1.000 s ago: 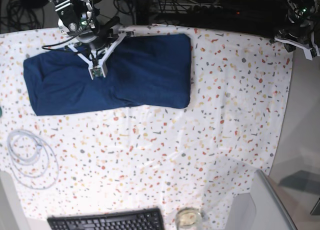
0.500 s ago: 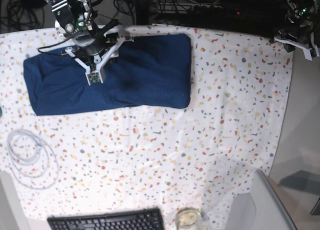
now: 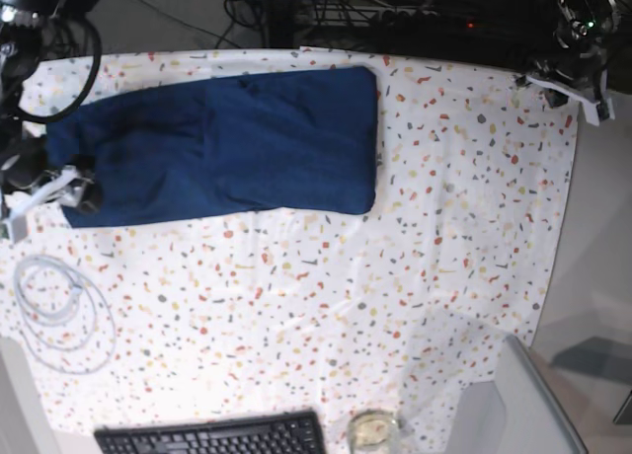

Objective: Layout the t-shirt on the table in an organized manner, then fold the t-shirt properly
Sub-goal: 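Move both grippers to opposite ends of the folded shirt strip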

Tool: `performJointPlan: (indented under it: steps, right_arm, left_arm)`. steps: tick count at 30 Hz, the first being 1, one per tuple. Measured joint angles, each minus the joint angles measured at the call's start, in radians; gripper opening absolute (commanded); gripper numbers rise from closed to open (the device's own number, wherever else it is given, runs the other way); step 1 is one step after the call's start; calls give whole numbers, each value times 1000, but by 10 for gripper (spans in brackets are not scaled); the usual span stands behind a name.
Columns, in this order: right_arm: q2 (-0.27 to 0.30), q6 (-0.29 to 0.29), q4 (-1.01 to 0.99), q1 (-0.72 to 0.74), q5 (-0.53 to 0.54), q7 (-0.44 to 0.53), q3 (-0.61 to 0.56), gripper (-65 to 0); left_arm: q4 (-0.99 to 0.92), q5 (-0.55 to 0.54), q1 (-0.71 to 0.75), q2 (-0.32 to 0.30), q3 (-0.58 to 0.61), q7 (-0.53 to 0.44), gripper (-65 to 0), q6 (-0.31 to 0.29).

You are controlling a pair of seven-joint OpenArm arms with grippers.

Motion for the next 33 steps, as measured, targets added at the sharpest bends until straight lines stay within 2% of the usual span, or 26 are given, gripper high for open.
performJointPlan:
  steps: [3,6,8,12,15,20,26,29,33]
  right_arm:
    - [64,148,-213,114,7,-53,106,-155]
    - [135,189,-389,163,0,-51,129,-152]
    - [167,195,-481,178,-3,-21,127,-150]
    - [204,207,-606,198,-2,27,126,-150]
    - [209,218,-655,202,-2,40,126,-150]
    - [195,218,-684,199,-3,35,126,-150]
    - [168,222,-658,190,19,-38,126,-152]
    - [154,223,-605,177,17,-63,54,-153]
    - [116,222,-553,165,20,-67,5,-153]
  left_arm:
    - [-5,0,7,1,85,-130,-650,0]
    - [-20,-2,28,-5,176,-223,-650,2]
    - [-46,-1,32,-24,240,-258,-650,0]
    - [-89,-2,-4,-37,325,-288,-650,-128]
    - [-111,-4,-48,-22,349,-294,-650,-175]
    - [-175,1,-93,-26,404,-296,-650,-177]
    - [-274,0,-159,-23,478,-299,-650,-177]
    - [-324,-10,-180,-26,515,-337,-650,-177]
    - [-351,-14,-215,-23,549,-333,-650,-177]
